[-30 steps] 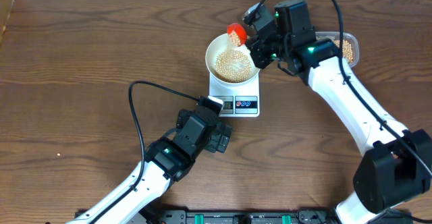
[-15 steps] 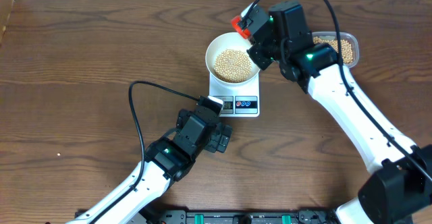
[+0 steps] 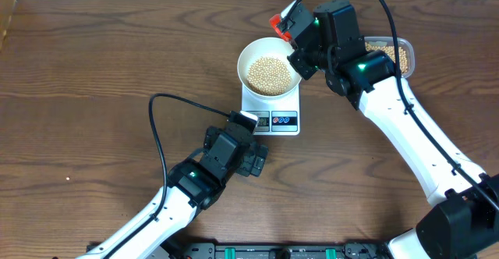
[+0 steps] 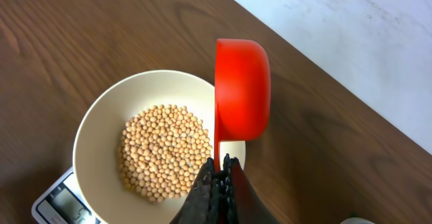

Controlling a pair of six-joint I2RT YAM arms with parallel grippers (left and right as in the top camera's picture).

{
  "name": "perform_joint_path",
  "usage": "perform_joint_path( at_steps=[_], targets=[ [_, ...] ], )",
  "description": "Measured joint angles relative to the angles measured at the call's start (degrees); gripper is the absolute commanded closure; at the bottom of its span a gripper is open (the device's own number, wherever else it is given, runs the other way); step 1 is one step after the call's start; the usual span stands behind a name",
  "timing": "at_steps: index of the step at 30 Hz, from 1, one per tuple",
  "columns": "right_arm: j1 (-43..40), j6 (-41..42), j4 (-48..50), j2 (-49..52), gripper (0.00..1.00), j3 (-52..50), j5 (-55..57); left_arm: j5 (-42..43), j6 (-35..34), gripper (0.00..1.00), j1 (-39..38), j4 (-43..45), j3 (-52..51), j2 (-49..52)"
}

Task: Scoop item into bowl and weigh 50g on scale

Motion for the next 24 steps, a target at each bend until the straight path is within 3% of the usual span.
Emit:
perform_joint_path(
  at_steps=[14, 24],
  targets=[
    [-0.4, 5.4, 1.6, -0.5, 0.99, 0.0, -0.3, 0.0, 0.0, 0.02, 0.0, 0.0, 0.0, 0.0],
    [-4.0, 8.3, 1.6, -1.8, 0.99, 0.0, -9.4, 0.0, 0.0, 0.02, 0.0, 0.0, 0.0, 0.0]
  ],
)
